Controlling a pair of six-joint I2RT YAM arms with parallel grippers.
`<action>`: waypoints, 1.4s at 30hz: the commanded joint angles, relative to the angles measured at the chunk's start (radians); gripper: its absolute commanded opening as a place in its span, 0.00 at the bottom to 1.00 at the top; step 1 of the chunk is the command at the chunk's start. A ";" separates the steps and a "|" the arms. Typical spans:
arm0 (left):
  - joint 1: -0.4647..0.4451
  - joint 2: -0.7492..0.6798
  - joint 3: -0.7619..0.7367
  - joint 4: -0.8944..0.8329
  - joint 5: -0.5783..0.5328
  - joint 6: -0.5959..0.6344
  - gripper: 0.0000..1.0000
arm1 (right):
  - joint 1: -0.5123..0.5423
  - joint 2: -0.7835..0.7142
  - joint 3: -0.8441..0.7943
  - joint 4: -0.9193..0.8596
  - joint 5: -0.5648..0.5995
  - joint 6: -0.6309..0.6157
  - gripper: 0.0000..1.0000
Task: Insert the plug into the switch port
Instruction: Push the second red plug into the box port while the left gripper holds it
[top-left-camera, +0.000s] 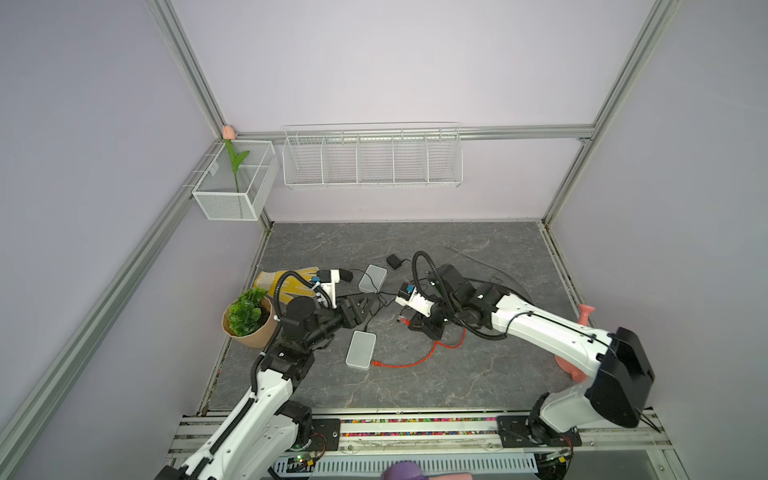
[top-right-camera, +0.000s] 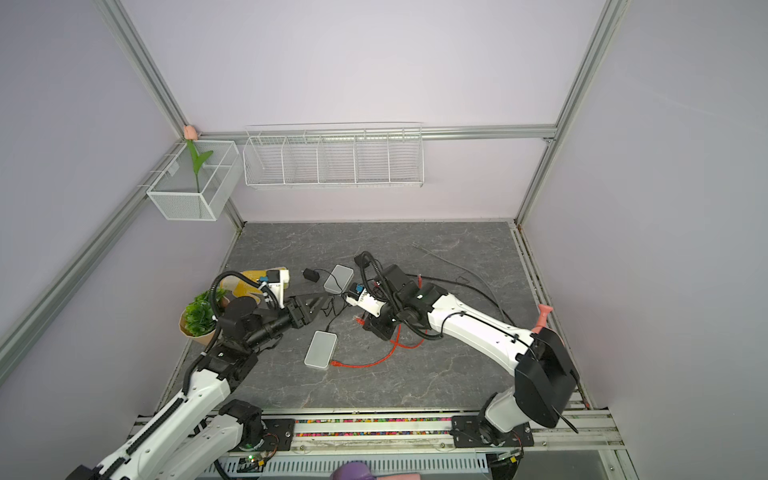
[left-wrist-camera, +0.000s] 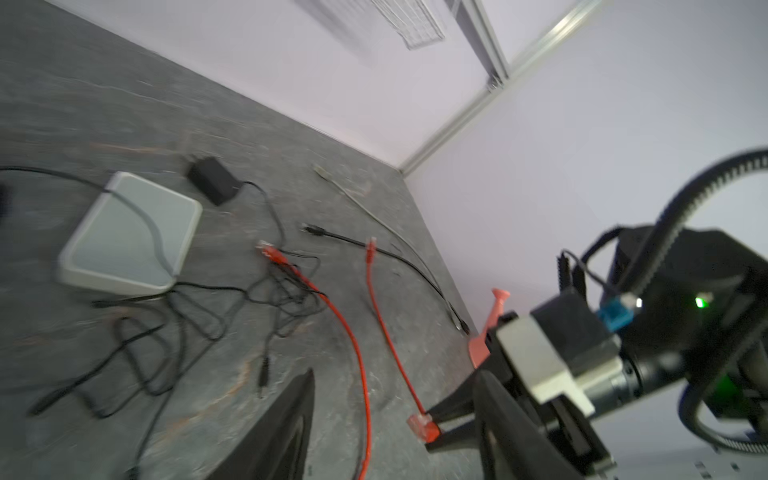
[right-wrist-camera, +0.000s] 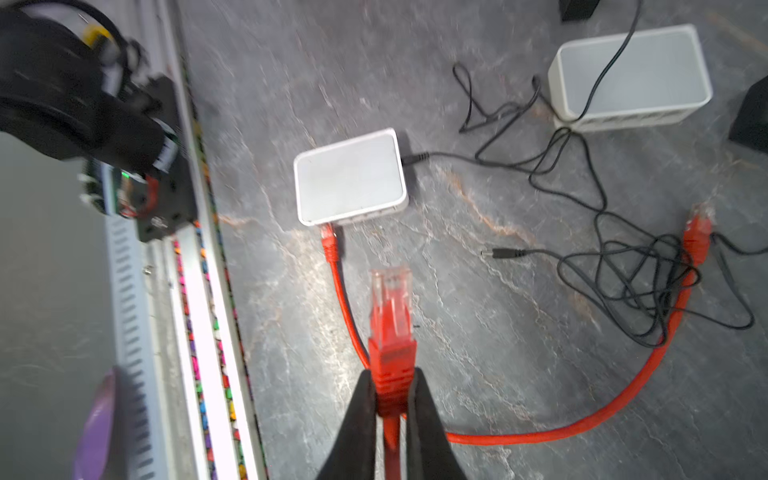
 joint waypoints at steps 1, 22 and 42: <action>0.045 0.007 -0.055 -0.216 -0.064 -0.017 0.62 | 0.053 0.101 -0.001 -0.029 0.204 -0.058 0.07; 0.048 0.129 -0.201 -0.213 -0.159 0.003 0.55 | 0.268 0.410 0.111 0.112 0.324 -0.089 0.07; 0.050 0.395 -0.187 -0.046 -0.039 -0.010 0.42 | 0.285 0.419 0.127 0.161 0.282 -0.081 0.07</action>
